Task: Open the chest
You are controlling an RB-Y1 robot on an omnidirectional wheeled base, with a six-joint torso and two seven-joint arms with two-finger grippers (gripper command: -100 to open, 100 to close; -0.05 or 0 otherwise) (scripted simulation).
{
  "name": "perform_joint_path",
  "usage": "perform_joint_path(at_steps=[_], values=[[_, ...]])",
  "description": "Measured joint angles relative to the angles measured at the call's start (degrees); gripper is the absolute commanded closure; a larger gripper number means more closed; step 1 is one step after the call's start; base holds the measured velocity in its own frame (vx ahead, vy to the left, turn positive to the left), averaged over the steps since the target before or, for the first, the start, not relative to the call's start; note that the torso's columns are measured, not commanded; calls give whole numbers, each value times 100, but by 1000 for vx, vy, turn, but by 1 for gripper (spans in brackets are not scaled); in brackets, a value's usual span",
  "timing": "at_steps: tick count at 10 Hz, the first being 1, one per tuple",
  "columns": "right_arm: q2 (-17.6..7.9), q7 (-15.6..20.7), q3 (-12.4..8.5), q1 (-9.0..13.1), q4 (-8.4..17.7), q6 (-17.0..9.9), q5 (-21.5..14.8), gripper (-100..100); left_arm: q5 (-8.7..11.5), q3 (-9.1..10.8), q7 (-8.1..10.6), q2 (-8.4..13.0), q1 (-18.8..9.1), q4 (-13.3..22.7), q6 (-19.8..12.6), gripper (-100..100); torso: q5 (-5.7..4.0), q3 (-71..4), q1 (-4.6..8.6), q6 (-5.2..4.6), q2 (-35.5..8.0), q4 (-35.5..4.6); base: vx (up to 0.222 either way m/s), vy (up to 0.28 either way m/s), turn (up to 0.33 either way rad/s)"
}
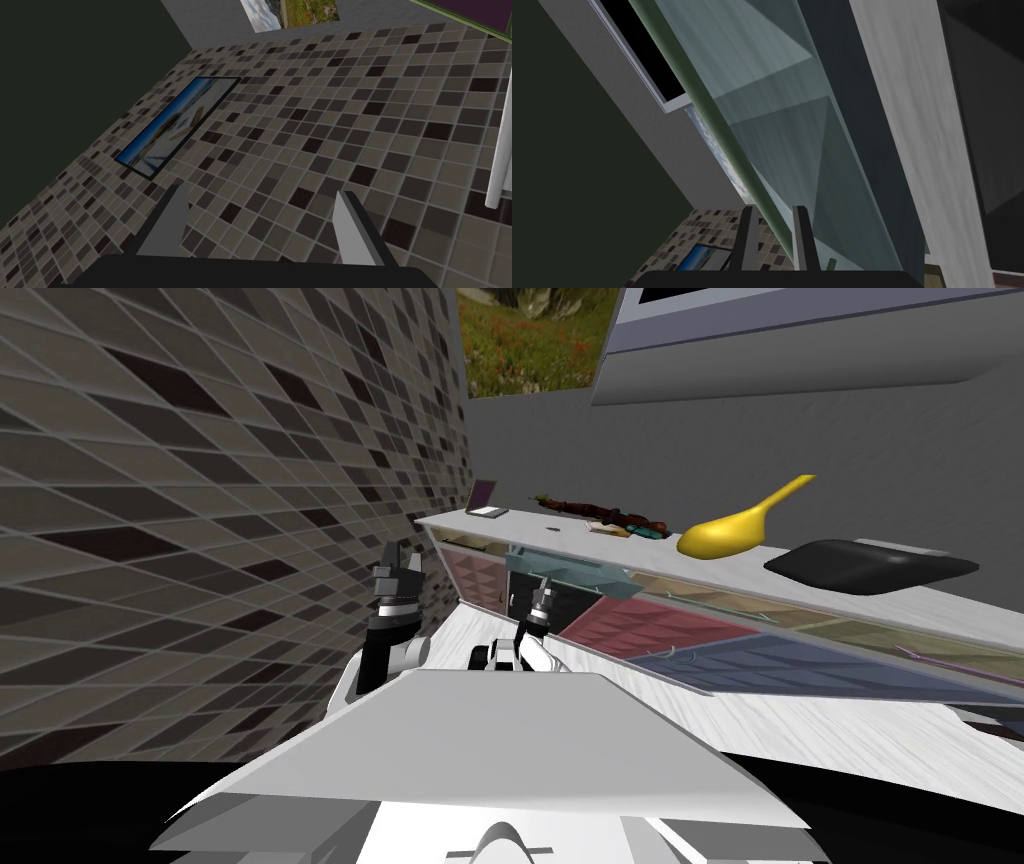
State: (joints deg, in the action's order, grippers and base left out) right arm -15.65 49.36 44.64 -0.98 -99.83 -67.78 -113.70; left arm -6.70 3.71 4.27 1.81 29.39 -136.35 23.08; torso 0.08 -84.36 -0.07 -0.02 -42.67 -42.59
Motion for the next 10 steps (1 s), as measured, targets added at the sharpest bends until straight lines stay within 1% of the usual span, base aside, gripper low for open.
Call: perform_joint_path(at_steps=[1, 2, 4, 8, 10], values=[[12, 99, 32, -15, -73, 25, 33, 100, 0, 0, 0, 0, 0, 0, 0, 0, 6, -1, -5, 2, -4, -12, -120, 26, -7], [6, 159, 61, -33, -124, 36, 47, -100, 0, 0, 0, 0, 0, 0, 0, 0, 7, -1, -3, 0, -6, -18, -48, -7, -33], [112, 413, 57, -15, -324, 172, 117, -100, 0, 1, 0, 1, 1, 0, 0, 0, -9, -30, 15, 2, 53, 29, 7, -28, -27], [269, 914, 17, 21, -727, 471, 272, -100, 0, 1, 0, 1, 2, 0, 0, 0, -8, -19, 5, 2, 37, 30, 5, -23, -23], [355, 1132, -3, 49, -831, 606, 352, -100, 0, 1, 0, 1, 2, 0, 0, 0, -4, -14, 3, 3, 20, 9, -8, -19, -23]])
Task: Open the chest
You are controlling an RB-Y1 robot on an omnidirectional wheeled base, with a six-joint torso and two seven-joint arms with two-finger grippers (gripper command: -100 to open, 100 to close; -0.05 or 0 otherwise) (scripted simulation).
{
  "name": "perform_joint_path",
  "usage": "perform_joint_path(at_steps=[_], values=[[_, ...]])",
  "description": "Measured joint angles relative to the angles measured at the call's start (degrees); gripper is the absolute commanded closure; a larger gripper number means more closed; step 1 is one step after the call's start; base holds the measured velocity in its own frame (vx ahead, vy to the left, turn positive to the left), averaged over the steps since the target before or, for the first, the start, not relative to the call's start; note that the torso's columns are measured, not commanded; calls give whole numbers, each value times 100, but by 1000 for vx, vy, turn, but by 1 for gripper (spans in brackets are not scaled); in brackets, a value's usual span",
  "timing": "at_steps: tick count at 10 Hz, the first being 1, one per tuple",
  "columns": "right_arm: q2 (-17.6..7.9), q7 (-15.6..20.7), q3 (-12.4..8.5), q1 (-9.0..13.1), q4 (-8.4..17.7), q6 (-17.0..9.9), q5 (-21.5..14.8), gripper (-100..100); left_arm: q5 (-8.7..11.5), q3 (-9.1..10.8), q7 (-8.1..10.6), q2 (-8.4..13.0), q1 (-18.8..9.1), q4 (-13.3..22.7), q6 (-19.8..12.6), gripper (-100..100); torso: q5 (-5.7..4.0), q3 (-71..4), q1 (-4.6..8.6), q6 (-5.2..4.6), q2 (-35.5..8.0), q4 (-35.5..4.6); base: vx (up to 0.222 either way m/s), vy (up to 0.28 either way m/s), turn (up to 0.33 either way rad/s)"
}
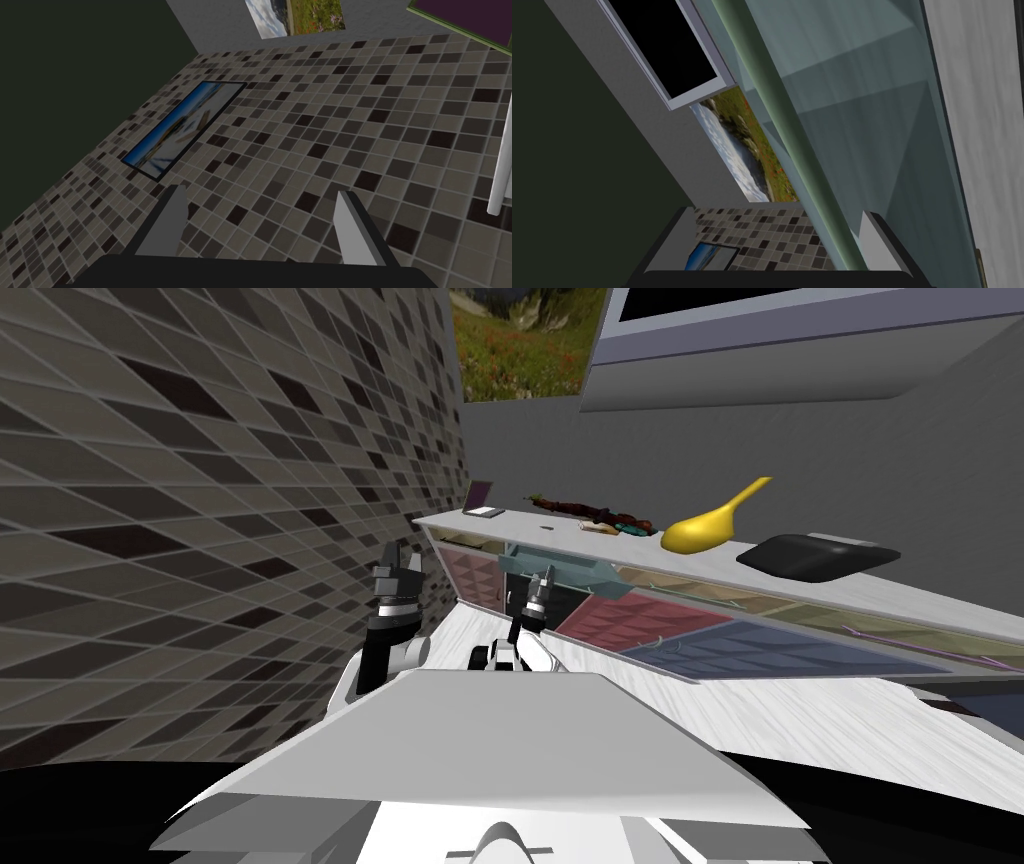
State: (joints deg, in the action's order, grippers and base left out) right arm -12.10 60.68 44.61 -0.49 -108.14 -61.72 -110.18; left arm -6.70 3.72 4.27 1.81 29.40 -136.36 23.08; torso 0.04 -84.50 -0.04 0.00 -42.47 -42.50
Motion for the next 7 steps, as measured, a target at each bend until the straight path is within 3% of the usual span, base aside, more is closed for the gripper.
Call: perform_joint_path(at_steps=[1, 2, 7], values=[[46, 140, 11, -23, -96, 71, 37, -100, 0, 0, 0, 0, 0, 0, 0, 0, 4, 8, -4, 1, -19, -19, 3, -9, -1], [49, 179, 16, -31, -101, 89, 43, 0, 0, 0, 0, 0, 0, 0, 0, 0, 2, 13, -4, -1, -20, -10, 5, 0, 3], [40, 183, 22, -60, -62, 94, 58, 0, 0, 0, 0, 0, 0, 0, 0, 0, -4, -3, 5, -1, 11, 15, 0, 0, 0]])
